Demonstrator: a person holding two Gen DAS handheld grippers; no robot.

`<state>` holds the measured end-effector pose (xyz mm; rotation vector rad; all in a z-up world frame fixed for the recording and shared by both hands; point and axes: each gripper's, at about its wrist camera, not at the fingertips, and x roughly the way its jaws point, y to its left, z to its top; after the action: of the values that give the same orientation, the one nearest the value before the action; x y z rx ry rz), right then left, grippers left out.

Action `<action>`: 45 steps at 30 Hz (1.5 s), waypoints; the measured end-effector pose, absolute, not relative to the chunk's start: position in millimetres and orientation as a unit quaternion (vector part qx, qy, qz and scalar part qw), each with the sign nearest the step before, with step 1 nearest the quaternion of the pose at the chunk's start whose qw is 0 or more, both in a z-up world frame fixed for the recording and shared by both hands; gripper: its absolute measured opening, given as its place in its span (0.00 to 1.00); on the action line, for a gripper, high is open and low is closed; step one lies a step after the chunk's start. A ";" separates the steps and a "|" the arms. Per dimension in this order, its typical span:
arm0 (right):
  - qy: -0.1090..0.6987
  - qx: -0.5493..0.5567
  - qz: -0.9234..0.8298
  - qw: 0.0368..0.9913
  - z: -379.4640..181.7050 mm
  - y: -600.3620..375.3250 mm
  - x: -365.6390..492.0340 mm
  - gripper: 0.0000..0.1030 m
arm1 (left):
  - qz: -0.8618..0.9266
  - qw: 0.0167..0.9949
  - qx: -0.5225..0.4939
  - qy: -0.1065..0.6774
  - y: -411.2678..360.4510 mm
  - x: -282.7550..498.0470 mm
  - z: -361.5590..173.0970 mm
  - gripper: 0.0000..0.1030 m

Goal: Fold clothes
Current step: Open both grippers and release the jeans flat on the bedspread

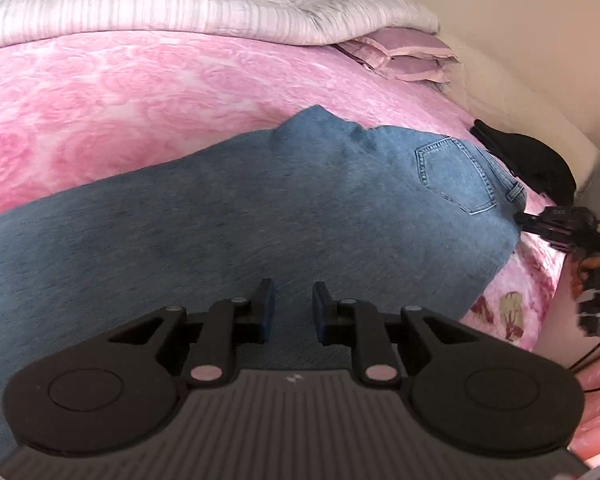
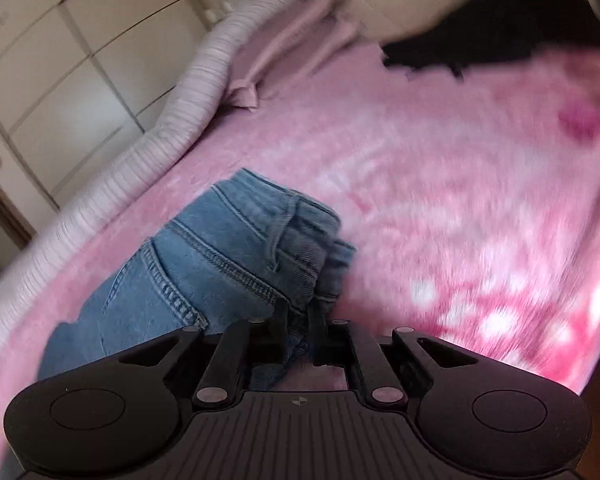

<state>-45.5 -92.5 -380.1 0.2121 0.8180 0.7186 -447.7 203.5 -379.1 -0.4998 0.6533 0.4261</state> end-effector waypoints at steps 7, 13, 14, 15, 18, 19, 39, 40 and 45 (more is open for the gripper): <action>0.276 -0.060 0.378 0.882 -341.3 -68.0 -121.0 0.18 | 0.249 0.887 -0.242 0.304 195.4 -477.6 -374.4 0.17; 0.276 -0.147 0.422 0.851 -377.5 -40.1 -180.4 0.19 | 0.314 0.867 -0.244 0.301 184.3 -510.8 -370.2 0.18; 0.273 -0.154 0.421 0.851 -377.3 -38.5 -188.3 0.19 | 0.328 0.861 -0.240 0.304 181.8 -518.0 -369.4 0.18; 0.273 -0.156 0.422 0.850 -371.6 -37.0 -194.8 0.19 | 0.336 0.859 -0.236 0.304 178.6 -525.2 -367.3 0.18; 0.268 -0.156 0.437 0.845 -355.2 -32.0 -216.5 0.19 | 0.359 0.854 -0.221 0.306 171.2 -542.1 -363.2 0.19; 0.264 -0.151 0.456 0.836 -353.2 -27.0 -227.3 0.19 | 0.369 0.851 -0.216 0.305 171.1 -547.5 -363.7 0.19; 0.367 -0.135 0.492 0.778 -350.8 -19.2 -343.0 0.25 | 0.548 0.747 -0.166 0.337 138.1 -650.8 -331.1 0.27; 0.367 -0.135 0.492 0.778 -350.0 -21.5 -345.7 0.25 | 0.549 0.747 -0.167 0.336 136.1 -653.4 -330.4 0.27; 0.370 -0.120 0.485 0.783 -343.9 -34.7 -348.7 0.26 | 0.543 0.758 -0.176 0.314 125.8 -664.6 -325.8 0.27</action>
<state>-348.7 -34.7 -343.9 -0.2592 0.7979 1.0465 -664.6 125.8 -325.8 -0.3844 0.6838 1.1835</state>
